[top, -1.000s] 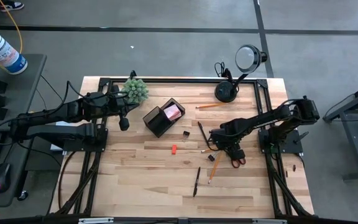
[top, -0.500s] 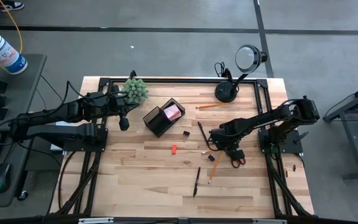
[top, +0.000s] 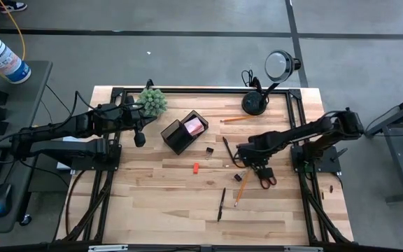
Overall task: Pick and place office supplies into organizer
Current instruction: Put the center orange pencil into the black desk organizer
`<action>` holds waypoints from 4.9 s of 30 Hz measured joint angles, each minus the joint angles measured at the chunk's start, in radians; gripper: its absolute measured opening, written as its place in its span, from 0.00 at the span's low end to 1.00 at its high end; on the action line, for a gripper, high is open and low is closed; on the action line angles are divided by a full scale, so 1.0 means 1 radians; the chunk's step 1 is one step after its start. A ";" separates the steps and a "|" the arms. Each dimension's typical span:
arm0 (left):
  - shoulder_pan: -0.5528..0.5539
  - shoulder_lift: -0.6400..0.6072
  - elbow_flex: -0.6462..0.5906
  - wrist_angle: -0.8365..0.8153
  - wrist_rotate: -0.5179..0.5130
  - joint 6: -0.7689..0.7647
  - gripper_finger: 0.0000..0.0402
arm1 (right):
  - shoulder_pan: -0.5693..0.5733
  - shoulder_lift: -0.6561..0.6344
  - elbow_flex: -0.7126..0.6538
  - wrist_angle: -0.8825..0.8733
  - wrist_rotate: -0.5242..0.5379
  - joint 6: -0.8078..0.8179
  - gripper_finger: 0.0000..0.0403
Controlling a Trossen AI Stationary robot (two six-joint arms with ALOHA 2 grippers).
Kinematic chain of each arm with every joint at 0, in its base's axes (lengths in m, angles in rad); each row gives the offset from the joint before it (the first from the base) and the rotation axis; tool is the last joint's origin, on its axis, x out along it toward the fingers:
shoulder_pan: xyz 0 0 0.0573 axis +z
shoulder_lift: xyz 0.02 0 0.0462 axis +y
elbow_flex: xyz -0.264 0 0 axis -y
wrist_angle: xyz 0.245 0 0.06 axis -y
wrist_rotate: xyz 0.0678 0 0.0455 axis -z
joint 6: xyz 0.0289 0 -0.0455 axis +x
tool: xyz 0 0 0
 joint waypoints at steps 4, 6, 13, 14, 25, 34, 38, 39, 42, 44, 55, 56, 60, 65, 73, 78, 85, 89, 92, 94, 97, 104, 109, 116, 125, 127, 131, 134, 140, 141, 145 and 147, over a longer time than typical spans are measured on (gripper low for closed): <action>0.000 0.000 0.000 0.000 0.000 0.001 0.00 | 0.000 -0.015 0.082 -0.007 0.004 -0.021 0.02; 0.000 0.000 0.000 0.000 0.000 0.001 0.00 | -0.004 -0.015 0.133 0.004 0.015 -0.021 0.02; 0.000 0.000 0.000 0.000 0.000 0.001 0.00 | -0.071 -0.015 0.275 0.156 0.054 0.001 0.02; 0.000 0.000 0.000 0.000 0.000 0.001 0.00 | -0.088 -0.015 0.285 0.206 0.047 0.016 0.02; 0.000 -0.011 0.000 0.004 0.003 0.000 0.00 | -0.231 0.122 0.294 0.904 -0.062 0.257 0.02; 0.000 -0.100 0.000 0.004 0.046 -0.001 0.00 | -0.257 0.346 0.395 1.215 -0.082 0.402 0.02; 0.000 -0.151 0.000 0.003 0.046 0.000 0.00 | -0.253 0.439 0.511 1.212 -0.127 0.368 0.02; 0.000 -0.163 0.000 0.002 0.046 0.000 0.00 | -0.253 0.461 0.545 1.213 -0.133 0.356 0.02; 0.000 -0.194 0.000 -0.003 0.046 0.000 0.00 | -0.255 0.520 0.638 1.204 -0.134 0.330 0.02; 0.000 -0.209 0.000 -0.009 0.046 0.001 0.00 | -0.257 0.552 0.687 1.190 -0.133 0.324 0.02; 0.000 -0.215 0.000 -0.003 0.002 0.002 0.00 | -0.262 0.590 0.786 1.188 -0.148 0.313 0.02; 0.000 -0.215 0.000 0.000 -0.016 0.002 0.00 | -0.262 0.590 0.791 1.188 -0.153 0.313 0.02; 0.000 -0.203 0.000 0.077 -0.063 0.035 0.00 | -0.255 0.590 0.796 1.191 -0.159 0.296 0.02; 0.000 -0.164 0.001 0.151 -0.057 0.055 0.06 | -0.250 0.590 0.796 1.194 -0.160 0.289 0.02; 0.000 -0.080 0.000 0.177 -0.029 0.004 0.35 | -0.250 0.590 0.796 1.225 -0.147 0.282 0.02; 0.000 -0.045 0.000 0.250 -0.024 -0.028 0.49 | -0.248 0.590 0.796 1.225 -0.147 0.264 0.02; 0.000 -0.025 0.000 0.319 -0.014 -0.028 0.55 | -0.247 0.590 0.795 1.227 -0.148 0.264 0.02; 0.000 -0.026 0.000 0.319 -0.033 -0.027 0.50 | -0.247 0.590 0.794 1.227 -0.148 0.264 0.02; 0.000 -0.026 0.000 0.319 -0.041 -0.025 0.41 | -0.247 0.590 0.794 1.227 -0.148 0.264 0.02; 0.000 -0.026 0.000 0.319 -0.044 -0.017 0.34 | -0.247 0.590 0.794 1.227 -0.148 0.264 0.02; 0.000 -0.026 0.000 0.319 -0.045 -0.001 0.23 | -0.246 0.590 0.794 1.227 -0.151 0.263 0.02; -0.001 -0.026 0.000 0.320 -0.036 -0.005 0.02 | -0.247 0.590 0.794 1.227 -0.153 0.252 0.02; 0.000 -0.026 0.000 0.320 -0.043 0.004 0.07 | -0.247 0.590 0.794 1.227 -0.155 0.260 0.02; 0.000 -0.026 0.000 0.315 -0.046 0.016 0.02 | -0.250 0.590 0.794 1.227 -0.146 0.299 0.16; 0.000 -0.026 0.000 0.316 -0.048 0.062 0.02 | -0.249 0.581 0.794 1.209 -0.146 0.290 0.35; 0.000 -0.026 0.000 0.315 -0.048 0.066 0.01 | -0.257 0.565 0.793 1.172 -0.144 0.290 0.37; 0.000 -0.026 0.000 0.306 -0.047 0.061 0.01 | -0.281 0.499 0.794 1.043 -0.135 0.249 0.40; 0.000 -0.026 0.000 0.303 -0.037 0.062 0.02 | -0.308 0.436 0.794 0.882 -0.094 0.159 0.41; 0.000 -0.026 -0.049 0.334 -0.033 0.047 0.01 | -0.378 0.319 0.794 0.664 0.014 0.063 0.41; 0.000 -0.026 -0.065 0.350 -0.033 0.039 0.01 | -0.390 0.307 0.794 0.651 0.020 0.064 0.41; 0.000 -0.022 -0.146 0.460 -0.033 -0.002 0.01 | -0.427 0.278 0.794 0.617 0.041 0.086 0.41; 0.000 -0.016 -0.191 0.529 -0.037 -0.026 0.01 | -0.437 0.273 0.794 0.615 0.041 0.087 0.41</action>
